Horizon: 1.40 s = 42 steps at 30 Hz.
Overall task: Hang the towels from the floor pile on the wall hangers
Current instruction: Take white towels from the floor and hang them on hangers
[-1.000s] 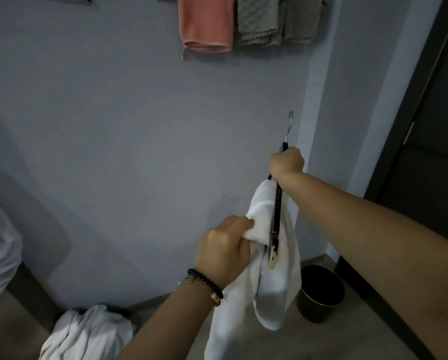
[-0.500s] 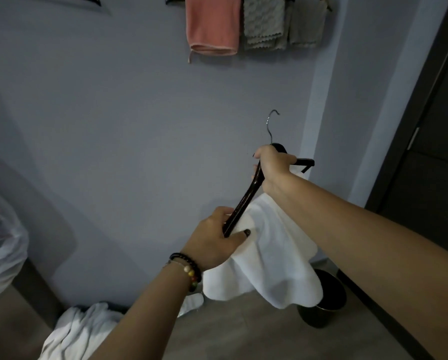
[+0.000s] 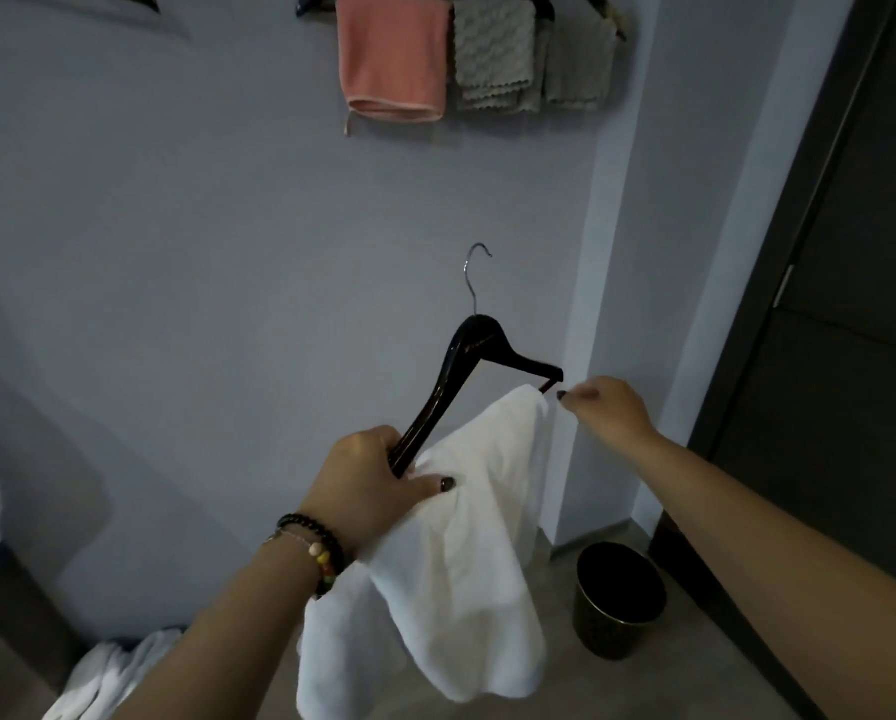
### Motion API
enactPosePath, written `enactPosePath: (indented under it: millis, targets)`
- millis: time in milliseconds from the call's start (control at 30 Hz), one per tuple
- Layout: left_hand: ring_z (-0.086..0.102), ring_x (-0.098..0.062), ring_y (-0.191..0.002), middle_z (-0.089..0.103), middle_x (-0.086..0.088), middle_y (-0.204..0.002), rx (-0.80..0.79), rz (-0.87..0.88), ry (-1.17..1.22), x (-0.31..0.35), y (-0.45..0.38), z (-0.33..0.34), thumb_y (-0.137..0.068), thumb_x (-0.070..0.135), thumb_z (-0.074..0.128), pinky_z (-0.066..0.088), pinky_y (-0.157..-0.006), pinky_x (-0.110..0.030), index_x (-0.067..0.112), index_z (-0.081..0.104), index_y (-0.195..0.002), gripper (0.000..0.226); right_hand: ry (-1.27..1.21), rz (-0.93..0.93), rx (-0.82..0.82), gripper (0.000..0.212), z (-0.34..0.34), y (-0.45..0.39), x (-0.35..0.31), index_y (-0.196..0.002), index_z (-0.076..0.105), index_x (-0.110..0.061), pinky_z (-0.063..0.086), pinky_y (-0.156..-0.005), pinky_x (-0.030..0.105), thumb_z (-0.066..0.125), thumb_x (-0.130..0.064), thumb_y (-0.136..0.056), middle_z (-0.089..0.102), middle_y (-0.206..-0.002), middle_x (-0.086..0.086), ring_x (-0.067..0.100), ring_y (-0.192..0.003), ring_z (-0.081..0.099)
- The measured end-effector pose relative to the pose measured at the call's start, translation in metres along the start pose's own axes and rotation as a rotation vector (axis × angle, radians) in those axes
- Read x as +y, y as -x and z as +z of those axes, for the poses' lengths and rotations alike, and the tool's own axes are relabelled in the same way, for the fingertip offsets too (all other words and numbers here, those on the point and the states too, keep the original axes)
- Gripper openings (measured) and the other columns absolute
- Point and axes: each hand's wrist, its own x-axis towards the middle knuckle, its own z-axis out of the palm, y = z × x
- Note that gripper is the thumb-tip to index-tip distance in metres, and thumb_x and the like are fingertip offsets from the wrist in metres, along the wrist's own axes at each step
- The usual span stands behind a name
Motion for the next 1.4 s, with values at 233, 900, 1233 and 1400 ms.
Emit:
enactPosePath:
  millis: [233,900,1233,1400]
  targets:
    - [0.044,-0.003,-0.051,0.049,0.010,-0.057,-0.051,0.043,0.039,0.003,-0.005,-0.010,-0.066,0.032,0.086,0.035,-0.048,-0.011,0.022,0.047,-0.061,0.040,-0.236,0.036,-0.045,0.033,0.030,-0.010,0.025,-0.106,0.065,-0.012,0.046,-0.084,0.031,0.065,-0.040,-0.087,0.063,-0.107,0.002,0.021,-0.101,0.060]
    - [0.058,0.003,-0.076,0.053,0.011,-0.097,-0.013,0.082,0.020,-0.006,-0.006,-0.035,-0.068,0.030,0.085,0.039,-0.063,-0.002,0.019,0.061,-0.089,0.034,-0.377,-0.017,0.293,0.028,0.026,-0.060,0.029,-0.073,0.065,0.004,0.042,-0.069,0.025,0.073,-0.022,-0.082,0.059,-0.065,0.005,0.017,-0.063,0.054]
    - [0.051,-0.010,-0.062,0.054,0.001,-0.077,0.035,-0.051,0.100,0.007,-0.015,-0.026,-0.081,0.043,0.072,0.044,-0.058,-0.020,0.000,0.059,-0.080,0.045,-0.359,-0.363,0.281,0.034,0.065,0.024,0.005,-0.111,0.054,-0.010,0.049,-0.086,0.034,0.071,-0.022,-0.083,0.051,-0.110,0.004,0.024,-0.098,0.056]
    - [0.053,-0.016,-0.061,0.055,-0.004,-0.068,0.059,-0.147,0.226,0.022,-0.034,-0.021,-0.082,0.049,0.069,0.046,-0.059,-0.031,-0.006,0.061,-0.081,0.055,-0.176,-0.724,0.050,0.045,0.109,0.118,-0.010,-0.109,0.056,-0.018,0.046,-0.078,0.019,0.062,-0.051,-0.079,0.056,-0.102,-0.009,0.008,-0.093,0.055]
